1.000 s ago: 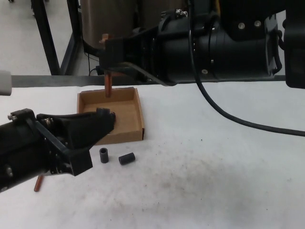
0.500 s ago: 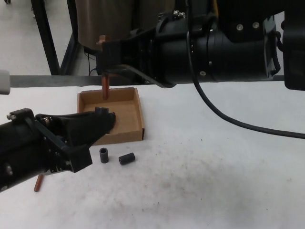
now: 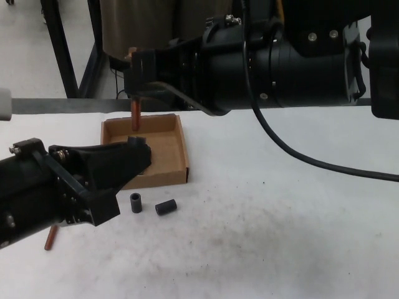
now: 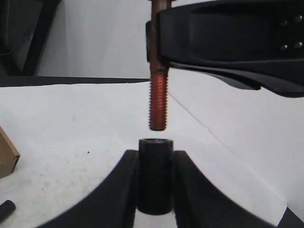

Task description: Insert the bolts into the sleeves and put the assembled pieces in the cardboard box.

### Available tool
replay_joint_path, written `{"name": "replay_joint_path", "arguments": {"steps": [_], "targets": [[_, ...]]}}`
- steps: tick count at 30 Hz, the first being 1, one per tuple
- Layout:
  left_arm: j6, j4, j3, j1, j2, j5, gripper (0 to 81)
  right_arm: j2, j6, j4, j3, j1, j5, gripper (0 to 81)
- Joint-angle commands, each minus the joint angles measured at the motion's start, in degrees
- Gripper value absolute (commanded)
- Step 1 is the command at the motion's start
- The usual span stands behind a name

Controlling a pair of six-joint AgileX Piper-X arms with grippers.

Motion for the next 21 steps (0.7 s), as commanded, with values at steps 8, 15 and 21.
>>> {"name": "replay_joint_path", "arguments": {"steps": [8, 15, 21], "targets": [[-0.5, -1.1, 0.0, 0.0, -0.7, 0.1, 0.8, -0.2, 0.6, -1.2, -0.4, 0.1, -0.4, 0.0], [-0.5, -1.1, 0.0, 0.0, -0.7, 0.1, 0.8, -0.2, 1.0, -1.2, -0.4, 0.1, -0.4, 0.0], [-0.5, -3.8, 0.0, 0.0, -0.7, -1.8, 0.8, -0.2, 1.0, -1.2, -0.4, 0.1, -0.4, 0.0]]}}
